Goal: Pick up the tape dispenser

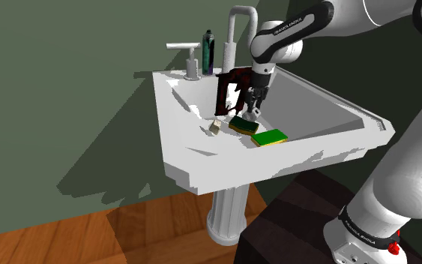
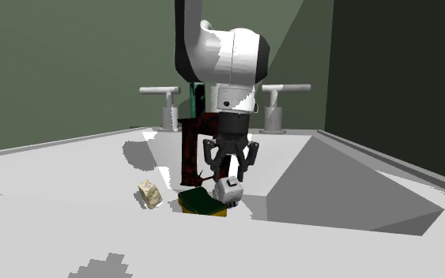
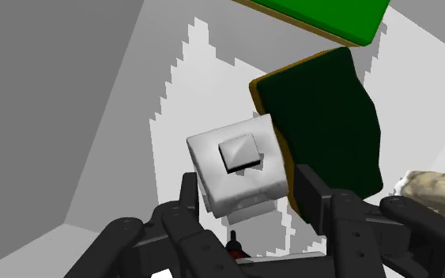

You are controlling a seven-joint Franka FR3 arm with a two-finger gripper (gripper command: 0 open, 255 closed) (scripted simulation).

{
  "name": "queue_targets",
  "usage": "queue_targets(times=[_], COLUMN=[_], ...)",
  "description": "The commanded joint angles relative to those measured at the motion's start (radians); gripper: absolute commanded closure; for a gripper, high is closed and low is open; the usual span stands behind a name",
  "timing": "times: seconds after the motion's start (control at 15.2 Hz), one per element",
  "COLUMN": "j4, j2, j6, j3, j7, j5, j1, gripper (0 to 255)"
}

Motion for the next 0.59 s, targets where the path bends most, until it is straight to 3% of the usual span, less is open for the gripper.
queue_targets(times=[0.0, 0.33, 0.4, 0.53], j4=[-0.020, -0.068, 0.010, 0.023], j2=[0.061, 0.090, 0.064, 0.051], j6=[-0.018, 0.056, -0.045, -0.070], j3=[-0.006, -0.005, -0.005, -0.005], j7=[-0.007, -0.019, -0.001, 0.003], j5=[-0.001, 0.013, -0.003, -0.007], j1=[-0.006, -0.004, -0.004, -0.005], gripper=[255, 255, 255, 255])
